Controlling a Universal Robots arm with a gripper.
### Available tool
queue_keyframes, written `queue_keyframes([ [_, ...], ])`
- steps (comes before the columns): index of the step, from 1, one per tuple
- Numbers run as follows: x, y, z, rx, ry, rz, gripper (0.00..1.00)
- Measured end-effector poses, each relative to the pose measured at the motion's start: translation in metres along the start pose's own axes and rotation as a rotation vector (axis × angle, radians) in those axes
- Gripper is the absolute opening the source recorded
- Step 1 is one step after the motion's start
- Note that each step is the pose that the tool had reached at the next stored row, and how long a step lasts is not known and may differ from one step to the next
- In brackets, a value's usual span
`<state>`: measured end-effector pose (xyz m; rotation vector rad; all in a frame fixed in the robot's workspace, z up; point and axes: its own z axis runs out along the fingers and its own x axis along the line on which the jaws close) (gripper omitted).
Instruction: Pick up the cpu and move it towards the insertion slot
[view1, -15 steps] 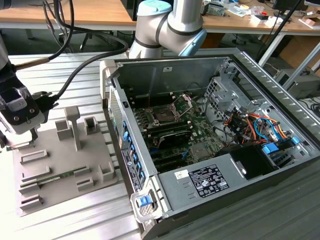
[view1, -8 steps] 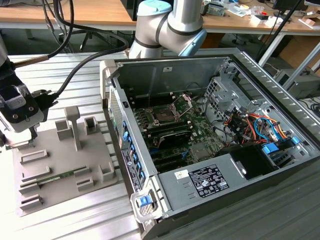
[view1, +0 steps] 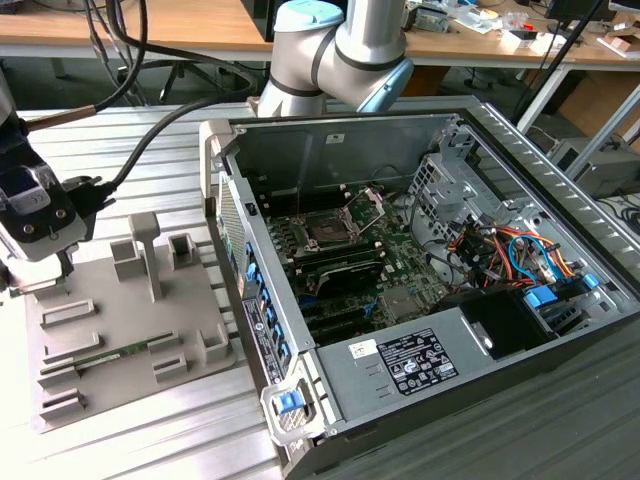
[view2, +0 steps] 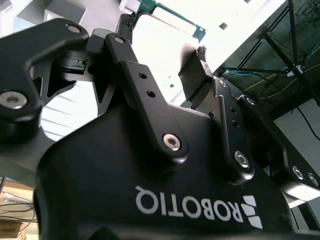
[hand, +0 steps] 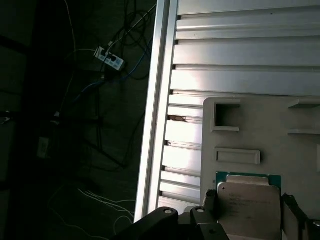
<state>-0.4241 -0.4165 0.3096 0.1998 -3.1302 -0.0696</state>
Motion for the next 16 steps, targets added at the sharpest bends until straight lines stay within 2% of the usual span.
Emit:
queue_keyframes([
  [16, 0.0, 0.0005, -0.0108, 0.0, 0.0, 0.0, 0.55],
])
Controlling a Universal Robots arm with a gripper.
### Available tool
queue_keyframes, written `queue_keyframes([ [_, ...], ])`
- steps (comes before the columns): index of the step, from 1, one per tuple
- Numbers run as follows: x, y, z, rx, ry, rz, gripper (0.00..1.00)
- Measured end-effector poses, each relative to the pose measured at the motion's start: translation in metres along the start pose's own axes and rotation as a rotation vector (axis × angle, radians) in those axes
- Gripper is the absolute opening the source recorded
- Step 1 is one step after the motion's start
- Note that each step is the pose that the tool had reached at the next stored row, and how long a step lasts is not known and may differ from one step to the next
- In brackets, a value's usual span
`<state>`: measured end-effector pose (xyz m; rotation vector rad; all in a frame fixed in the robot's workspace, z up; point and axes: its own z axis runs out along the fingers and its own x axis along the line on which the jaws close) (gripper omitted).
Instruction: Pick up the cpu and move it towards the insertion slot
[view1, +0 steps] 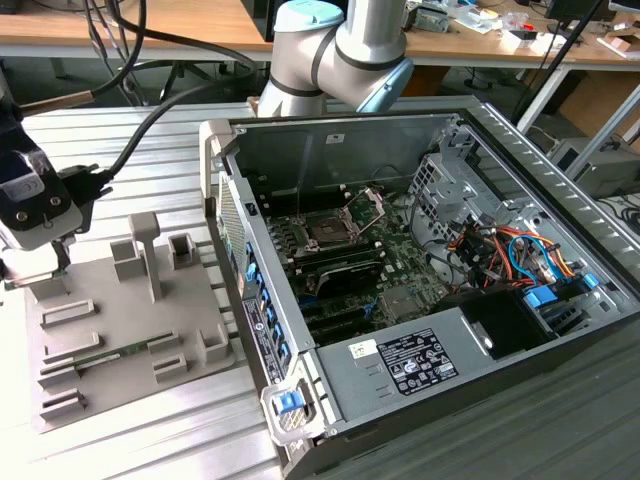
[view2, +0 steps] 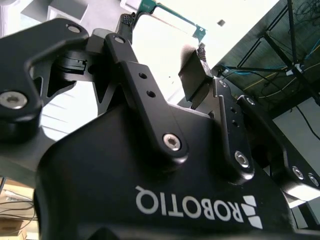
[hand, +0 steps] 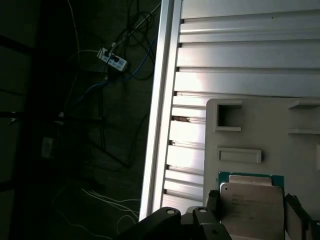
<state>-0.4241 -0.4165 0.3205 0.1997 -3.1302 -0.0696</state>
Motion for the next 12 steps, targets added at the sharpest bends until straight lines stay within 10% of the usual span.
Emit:
queue_keyframes([
  [12, 0.0, 0.0006, -0.0144, 0.0, 0.0, 0.0, 0.55],
])
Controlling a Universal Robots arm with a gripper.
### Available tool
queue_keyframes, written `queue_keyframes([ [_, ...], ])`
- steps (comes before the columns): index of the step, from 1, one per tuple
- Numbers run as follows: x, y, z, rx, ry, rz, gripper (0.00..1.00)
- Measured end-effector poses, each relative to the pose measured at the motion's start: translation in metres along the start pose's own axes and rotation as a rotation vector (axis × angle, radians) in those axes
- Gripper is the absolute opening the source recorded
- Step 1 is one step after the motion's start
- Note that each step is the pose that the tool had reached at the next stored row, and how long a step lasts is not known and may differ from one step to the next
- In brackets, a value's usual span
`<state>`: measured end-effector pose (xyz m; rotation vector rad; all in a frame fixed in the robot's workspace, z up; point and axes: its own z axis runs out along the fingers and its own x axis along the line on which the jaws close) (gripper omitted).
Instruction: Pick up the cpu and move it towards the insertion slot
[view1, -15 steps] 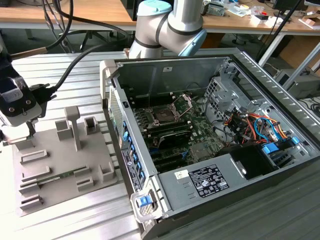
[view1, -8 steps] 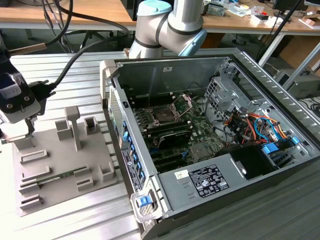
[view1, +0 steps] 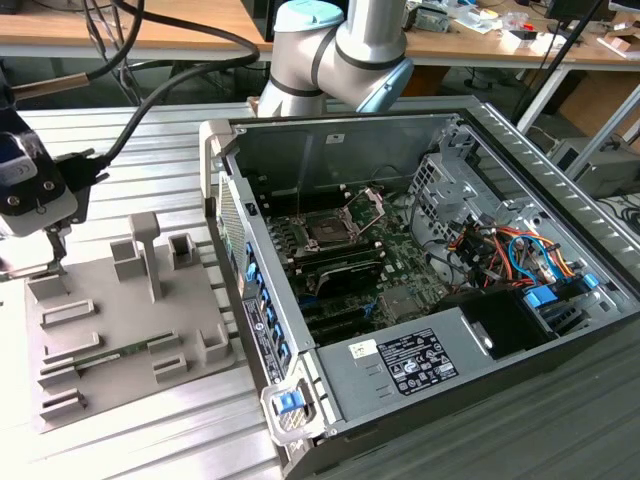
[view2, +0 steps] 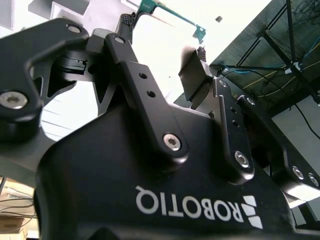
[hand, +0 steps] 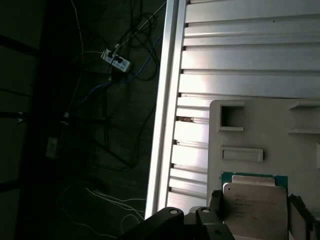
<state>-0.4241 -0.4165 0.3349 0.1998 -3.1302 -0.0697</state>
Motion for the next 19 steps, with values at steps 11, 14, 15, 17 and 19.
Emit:
queue_keyframes([
  [11, 0.0, 0.0005, -0.0107, 0.0, 0.0, 0.0, 0.55],
  [14, 0.0, 0.0006, -0.0143, 0.0, 0.0001, 0.0, 0.55],
  [15, 0.0, 0.0007, -0.0156, 0.0, -0.0001, 0.0, 0.55],
  [17, 0.0, 0.0008, -0.0186, 0.0, 0.0, 0.0, 0.55],
  [19, 0.0, 0.0009, -0.0206, 0.0, 0.0, 0.0, 0.55],
])
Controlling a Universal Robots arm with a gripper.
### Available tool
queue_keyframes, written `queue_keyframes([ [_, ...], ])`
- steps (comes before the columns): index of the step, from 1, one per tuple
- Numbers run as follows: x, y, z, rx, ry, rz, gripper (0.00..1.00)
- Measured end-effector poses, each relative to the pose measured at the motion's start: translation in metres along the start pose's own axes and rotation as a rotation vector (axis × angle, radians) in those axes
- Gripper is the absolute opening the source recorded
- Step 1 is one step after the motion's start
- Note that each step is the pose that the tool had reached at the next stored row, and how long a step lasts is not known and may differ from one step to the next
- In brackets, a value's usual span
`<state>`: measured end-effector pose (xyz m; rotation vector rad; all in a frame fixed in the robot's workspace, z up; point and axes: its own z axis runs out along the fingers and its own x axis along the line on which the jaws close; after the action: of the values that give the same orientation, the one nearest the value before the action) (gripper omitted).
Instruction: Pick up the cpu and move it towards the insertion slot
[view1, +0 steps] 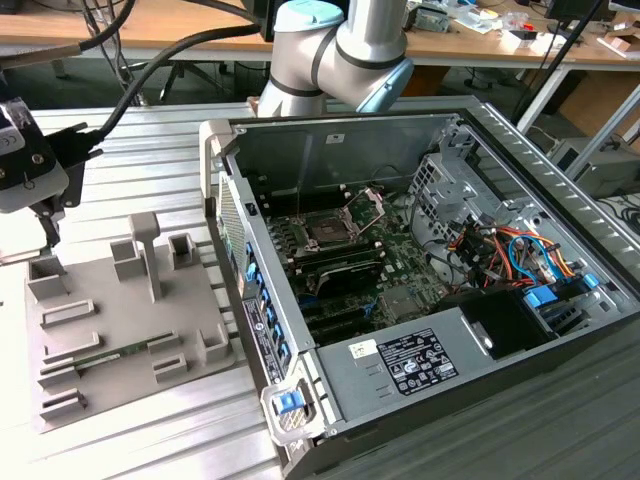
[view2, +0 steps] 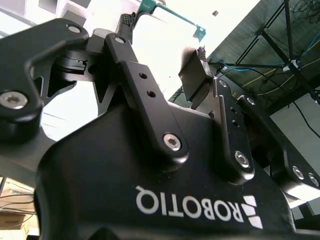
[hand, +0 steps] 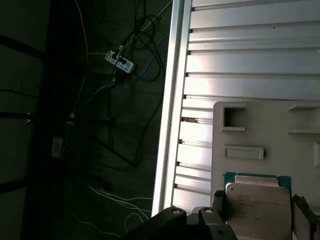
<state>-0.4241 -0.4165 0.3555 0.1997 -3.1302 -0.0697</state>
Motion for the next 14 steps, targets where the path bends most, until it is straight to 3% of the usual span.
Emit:
queue_keyframes([
  [8, 0.0, 0.0004, -0.0096, 0.0, 0.0, 0.0, 0.55],
  [14, 0.0, 0.0009, -0.0207, 0.0, 0.0, 0.0, 0.55],
])
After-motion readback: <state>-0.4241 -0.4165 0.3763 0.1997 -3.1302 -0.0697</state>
